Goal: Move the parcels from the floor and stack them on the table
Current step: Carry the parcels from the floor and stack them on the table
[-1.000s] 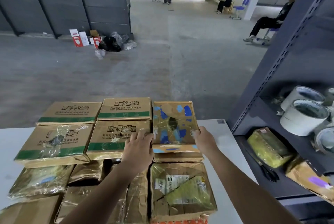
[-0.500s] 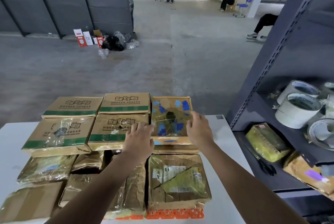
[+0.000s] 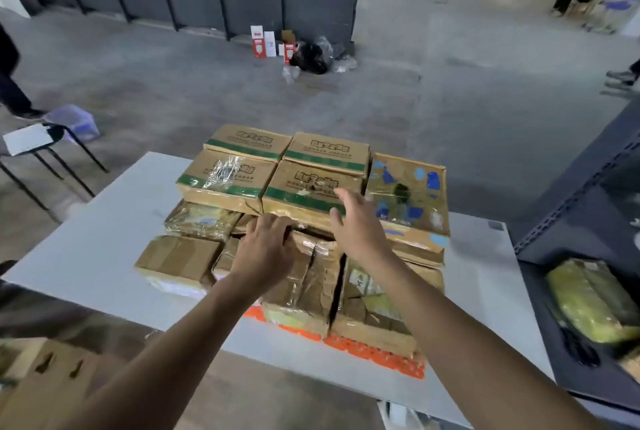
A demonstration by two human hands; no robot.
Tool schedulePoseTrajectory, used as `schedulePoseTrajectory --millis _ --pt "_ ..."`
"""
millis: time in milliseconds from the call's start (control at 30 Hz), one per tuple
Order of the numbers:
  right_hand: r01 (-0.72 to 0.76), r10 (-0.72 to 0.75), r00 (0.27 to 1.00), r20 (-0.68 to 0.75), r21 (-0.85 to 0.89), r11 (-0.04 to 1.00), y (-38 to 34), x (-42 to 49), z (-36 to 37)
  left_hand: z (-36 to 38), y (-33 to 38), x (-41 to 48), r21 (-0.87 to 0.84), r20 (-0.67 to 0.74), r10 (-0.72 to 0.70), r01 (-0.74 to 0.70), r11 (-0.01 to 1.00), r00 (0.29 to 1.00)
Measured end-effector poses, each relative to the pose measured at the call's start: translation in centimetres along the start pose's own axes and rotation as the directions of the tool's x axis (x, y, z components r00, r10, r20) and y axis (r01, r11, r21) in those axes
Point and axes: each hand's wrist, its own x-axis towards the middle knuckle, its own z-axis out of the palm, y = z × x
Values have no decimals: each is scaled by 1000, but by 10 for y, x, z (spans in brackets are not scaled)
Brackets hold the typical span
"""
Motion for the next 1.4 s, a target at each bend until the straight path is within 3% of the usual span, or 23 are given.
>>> schedulePoseTrajectory --millis 200,367,500,733,933,1133,1400 --pt "119 -120 990 80 19 993 -92 -31 46 -46 -79 -72 2 -91 -103 103 995 991" --pt "176 -163 952 260 -26 984 -190 -80 113 -92 -171 -159 -34 -126 -225 223 974 966" --pt "168 -192 903 385 95 981 -261 -131 176 -127 -238 -236 -85 -119 -361 352 932 925" --pt "318 -340 766 546 138 938 -394 -194 267 -180 -340 -359 -148 -182 -587 569 809 789" --pt "431 -423 634 647 159 888 -469 -211 335 -202 -410 -411 -191 -197 -717 692 697 668" --pt "452 -432 551 714 180 874 -523 -183 429 -206 -492 -422 -209 -150 -829 803 558 538" --pt "396 -311 451 836 125 910 -570 -102 579 -211 -617 -372 -183 -73 -920 901 393 386"
